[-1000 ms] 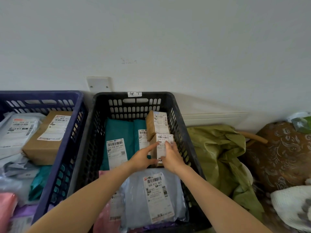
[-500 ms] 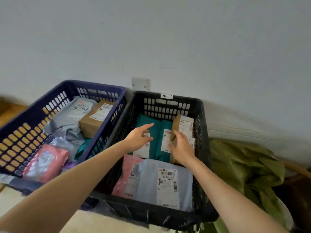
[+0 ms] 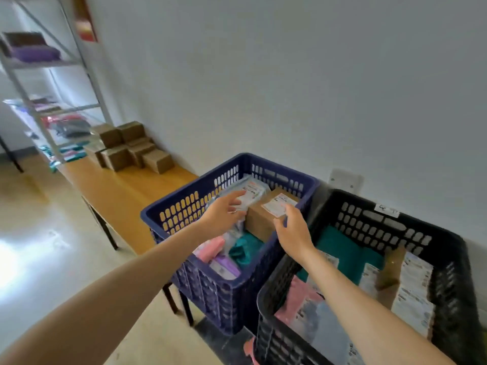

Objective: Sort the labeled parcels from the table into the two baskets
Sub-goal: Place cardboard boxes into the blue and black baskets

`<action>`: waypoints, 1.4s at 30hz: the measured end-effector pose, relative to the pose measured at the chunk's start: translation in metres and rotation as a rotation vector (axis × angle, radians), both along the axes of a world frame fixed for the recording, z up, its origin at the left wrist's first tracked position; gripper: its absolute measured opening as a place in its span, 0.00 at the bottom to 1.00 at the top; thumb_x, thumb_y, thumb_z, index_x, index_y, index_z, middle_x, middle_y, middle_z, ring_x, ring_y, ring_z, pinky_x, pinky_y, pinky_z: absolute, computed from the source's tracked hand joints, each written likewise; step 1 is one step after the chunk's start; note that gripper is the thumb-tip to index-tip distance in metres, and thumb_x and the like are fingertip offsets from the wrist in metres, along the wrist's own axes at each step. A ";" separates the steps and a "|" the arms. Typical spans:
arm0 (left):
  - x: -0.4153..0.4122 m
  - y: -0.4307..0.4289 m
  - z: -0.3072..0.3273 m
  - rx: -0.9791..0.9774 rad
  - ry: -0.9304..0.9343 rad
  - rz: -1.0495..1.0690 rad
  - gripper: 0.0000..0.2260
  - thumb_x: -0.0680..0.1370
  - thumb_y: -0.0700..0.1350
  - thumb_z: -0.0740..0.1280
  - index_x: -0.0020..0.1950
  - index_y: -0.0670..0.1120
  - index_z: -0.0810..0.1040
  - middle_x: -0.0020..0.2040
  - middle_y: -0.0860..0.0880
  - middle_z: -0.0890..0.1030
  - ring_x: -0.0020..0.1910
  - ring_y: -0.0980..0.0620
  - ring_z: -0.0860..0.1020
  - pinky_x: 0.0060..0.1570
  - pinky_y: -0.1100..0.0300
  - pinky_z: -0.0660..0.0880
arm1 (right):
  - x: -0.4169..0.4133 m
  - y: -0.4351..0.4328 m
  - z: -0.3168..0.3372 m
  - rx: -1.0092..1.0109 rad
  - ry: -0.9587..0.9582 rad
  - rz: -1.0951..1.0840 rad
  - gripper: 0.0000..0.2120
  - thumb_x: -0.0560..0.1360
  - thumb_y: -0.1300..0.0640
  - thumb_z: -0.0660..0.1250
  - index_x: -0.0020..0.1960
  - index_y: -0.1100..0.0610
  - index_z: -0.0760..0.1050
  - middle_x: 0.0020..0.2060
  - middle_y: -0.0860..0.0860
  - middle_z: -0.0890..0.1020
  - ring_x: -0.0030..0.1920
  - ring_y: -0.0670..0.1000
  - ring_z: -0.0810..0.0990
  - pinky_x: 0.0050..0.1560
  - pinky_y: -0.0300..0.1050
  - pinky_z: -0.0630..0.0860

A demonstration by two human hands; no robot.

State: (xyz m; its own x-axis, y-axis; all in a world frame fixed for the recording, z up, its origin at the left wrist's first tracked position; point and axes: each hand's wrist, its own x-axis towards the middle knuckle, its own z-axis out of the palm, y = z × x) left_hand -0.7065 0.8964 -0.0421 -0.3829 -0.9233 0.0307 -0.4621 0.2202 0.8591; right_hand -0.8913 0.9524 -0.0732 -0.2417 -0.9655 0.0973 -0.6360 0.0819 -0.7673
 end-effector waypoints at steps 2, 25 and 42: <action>0.042 -0.015 0.005 -0.032 0.005 0.047 0.24 0.78 0.39 0.67 0.73 0.50 0.66 0.63 0.44 0.75 0.57 0.49 0.77 0.53 0.59 0.77 | 0.038 -0.024 0.007 -0.043 0.016 0.058 0.23 0.80 0.59 0.59 0.75 0.58 0.60 0.73 0.55 0.65 0.72 0.52 0.63 0.70 0.45 0.60; 0.442 -0.202 -0.030 0.053 0.019 0.377 0.24 0.79 0.41 0.65 0.74 0.51 0.65 0.65 0.44 0.73 0.61 0.48 0.74 0.56 0.54 0.76 | 0.420 -0.269 -0.020 0.043 -0.047 0.238 0.22 0.81 0.57 0.59 0.74 0.53 0.61 0.72 0.52 0.64 0.70 0.52 0.67 0.59 0.41 0.69; 0.496 -0.480 -0.066 0.202 -0.036 0.279 0.23 0.80 0.46 0.64 0.75 0.53 0.63 0.66 0.49 0.74 0.55 0.53 0.74 0.38 0.68 0.70 | 0.485 -0.526 -0.052 0.123 0.037 0.119 0.22 0.81 0.57 0.59 0.74 0.54 0.60 0.71 0.53 0.66 0.68 0.54 0.69 0.61 0.46 0.70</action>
State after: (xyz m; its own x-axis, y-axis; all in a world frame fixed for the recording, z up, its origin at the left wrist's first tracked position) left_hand -0.2103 0.4165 -0.1077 -0.1119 -0.9787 -0.1722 -0.5110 -0.0920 0.8546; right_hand -0.4061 0.4268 -0.1248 -0.1231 -0.9923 -0.0164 -0.6743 0.0957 -0.7322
